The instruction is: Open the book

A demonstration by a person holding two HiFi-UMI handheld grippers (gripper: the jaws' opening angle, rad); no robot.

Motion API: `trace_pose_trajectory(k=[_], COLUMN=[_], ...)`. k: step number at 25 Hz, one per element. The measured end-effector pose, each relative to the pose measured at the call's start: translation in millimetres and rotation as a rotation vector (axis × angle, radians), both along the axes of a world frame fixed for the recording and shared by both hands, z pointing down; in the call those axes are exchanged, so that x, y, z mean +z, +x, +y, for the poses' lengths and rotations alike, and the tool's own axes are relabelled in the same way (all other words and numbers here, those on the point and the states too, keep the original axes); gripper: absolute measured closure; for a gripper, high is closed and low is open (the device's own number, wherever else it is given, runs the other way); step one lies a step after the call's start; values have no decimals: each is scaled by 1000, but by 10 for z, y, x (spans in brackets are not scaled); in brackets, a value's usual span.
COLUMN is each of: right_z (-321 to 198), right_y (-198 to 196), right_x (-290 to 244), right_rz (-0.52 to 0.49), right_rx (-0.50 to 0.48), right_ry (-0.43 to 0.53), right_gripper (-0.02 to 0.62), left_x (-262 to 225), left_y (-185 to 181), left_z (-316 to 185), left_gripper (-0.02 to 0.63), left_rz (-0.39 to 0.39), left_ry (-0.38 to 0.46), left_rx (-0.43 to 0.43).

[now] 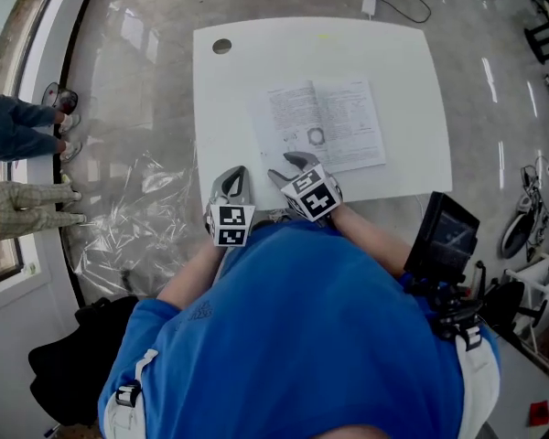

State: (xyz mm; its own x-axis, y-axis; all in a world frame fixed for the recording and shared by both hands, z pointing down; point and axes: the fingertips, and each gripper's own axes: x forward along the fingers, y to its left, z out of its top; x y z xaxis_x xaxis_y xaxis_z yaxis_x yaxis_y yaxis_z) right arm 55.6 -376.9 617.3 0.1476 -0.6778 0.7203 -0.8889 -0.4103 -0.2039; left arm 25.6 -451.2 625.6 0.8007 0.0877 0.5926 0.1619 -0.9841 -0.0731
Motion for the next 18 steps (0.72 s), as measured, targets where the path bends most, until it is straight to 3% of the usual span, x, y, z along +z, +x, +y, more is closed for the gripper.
trace_pose_trajectory(k=[8,13,18], right_z=[492,1127,1663], right_y=[301,382,427], right_x=[-331,-554,-688], right_rz=[158,216,281], right_rx=[77,111,145], right_ry=[95,119,149], right_gripper=[385,391,445], left_x=[-210,-477,-619], left_y=[261,364,445], left_z=[477,1026,1574], left_gripper=[600,600,600], left_rz=[89,149,192], left_ry=[29,48,51], left_rx=[16,0,21])
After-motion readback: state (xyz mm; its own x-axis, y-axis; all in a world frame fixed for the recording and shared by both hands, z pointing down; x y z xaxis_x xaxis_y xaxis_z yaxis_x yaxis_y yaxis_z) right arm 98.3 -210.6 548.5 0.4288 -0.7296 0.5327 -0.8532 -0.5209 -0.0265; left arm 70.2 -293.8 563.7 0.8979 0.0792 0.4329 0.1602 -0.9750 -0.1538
